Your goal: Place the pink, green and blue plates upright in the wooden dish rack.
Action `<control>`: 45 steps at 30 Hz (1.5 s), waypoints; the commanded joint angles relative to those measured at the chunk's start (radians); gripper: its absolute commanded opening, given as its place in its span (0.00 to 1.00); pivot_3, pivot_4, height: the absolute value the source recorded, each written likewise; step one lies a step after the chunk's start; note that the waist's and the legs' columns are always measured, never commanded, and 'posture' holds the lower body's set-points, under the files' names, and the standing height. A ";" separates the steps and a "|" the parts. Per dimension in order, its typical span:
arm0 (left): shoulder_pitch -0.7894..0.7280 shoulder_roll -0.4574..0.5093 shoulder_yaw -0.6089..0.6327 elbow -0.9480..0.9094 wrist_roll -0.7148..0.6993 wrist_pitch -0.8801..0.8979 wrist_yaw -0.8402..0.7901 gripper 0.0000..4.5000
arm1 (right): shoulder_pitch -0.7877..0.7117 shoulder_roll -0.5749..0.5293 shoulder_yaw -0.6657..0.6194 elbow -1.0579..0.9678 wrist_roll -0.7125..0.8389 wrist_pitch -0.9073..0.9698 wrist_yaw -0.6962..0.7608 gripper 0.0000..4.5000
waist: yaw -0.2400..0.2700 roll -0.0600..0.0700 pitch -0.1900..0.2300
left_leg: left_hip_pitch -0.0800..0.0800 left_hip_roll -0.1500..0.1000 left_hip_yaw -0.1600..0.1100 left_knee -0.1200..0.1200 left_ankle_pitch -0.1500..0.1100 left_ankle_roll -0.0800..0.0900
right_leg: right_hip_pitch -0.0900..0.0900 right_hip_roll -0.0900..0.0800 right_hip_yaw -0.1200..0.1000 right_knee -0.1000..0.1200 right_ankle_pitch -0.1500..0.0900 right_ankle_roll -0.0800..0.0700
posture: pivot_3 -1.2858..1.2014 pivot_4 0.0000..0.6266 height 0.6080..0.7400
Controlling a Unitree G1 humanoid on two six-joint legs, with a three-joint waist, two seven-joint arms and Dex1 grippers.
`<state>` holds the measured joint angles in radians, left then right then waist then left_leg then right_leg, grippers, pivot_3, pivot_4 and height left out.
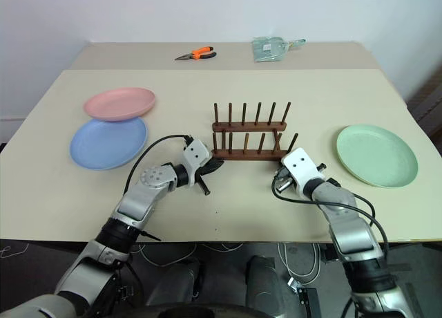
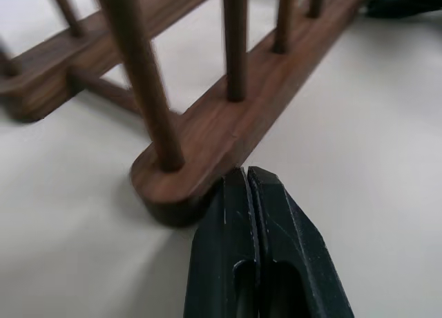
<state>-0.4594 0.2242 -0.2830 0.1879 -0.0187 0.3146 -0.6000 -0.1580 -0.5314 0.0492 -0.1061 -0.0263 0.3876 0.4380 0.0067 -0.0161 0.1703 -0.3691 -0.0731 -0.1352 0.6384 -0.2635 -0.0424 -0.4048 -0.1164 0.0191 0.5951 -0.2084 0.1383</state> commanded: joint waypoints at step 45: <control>-0.460 0.047 1.073 0.323 -0.768 0.358 0.802 0.18 | -0.011 0.006 -0.066 -0.200 0.106 -0.096 0.116 1.00 | -0.017 -0.012 0.006 | -0.003 -0.002 -0.003 -0.006 0.002 -0.004 | -0.005 0.000 -0.002 -0.001 0.002 -0.001 | 0.52 0.24 1.00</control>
<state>-0.8935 0.2562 0.8528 0.5722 -0.7911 0.6845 0.2623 -0.1644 -0.5040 0.0321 -0.2224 0.0555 0.2888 0.5510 -0.0100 -0.0278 0.1762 -0.3724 -0.0747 -0.1382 0.6324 -0.2613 -0.0464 -0.4099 -0.1164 0.0176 0.5944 -0.2063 0.1369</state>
